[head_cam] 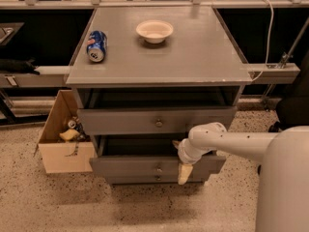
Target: Open middle drawer
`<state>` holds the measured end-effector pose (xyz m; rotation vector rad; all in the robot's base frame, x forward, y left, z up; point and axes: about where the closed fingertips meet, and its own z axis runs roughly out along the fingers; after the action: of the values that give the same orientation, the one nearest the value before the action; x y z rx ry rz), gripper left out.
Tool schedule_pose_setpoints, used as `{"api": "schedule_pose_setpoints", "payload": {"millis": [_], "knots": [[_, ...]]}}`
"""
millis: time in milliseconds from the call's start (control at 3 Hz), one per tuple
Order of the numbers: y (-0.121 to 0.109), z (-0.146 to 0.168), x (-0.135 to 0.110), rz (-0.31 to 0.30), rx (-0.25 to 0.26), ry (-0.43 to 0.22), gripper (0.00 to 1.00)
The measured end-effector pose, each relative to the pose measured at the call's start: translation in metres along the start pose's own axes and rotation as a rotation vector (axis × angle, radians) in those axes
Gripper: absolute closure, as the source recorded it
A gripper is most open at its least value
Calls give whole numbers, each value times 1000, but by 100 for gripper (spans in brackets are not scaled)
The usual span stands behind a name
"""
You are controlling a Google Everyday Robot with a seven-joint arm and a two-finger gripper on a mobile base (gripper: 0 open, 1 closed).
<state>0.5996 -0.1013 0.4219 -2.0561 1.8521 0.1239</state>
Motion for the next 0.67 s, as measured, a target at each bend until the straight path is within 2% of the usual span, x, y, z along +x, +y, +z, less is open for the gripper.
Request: {"api": "schedule_pose_setpoints", "payload": {"millis": [333,667], "knots": [[0,0,0,0,0,0,0],[6,16,10,14,-43,-33,0]]}}
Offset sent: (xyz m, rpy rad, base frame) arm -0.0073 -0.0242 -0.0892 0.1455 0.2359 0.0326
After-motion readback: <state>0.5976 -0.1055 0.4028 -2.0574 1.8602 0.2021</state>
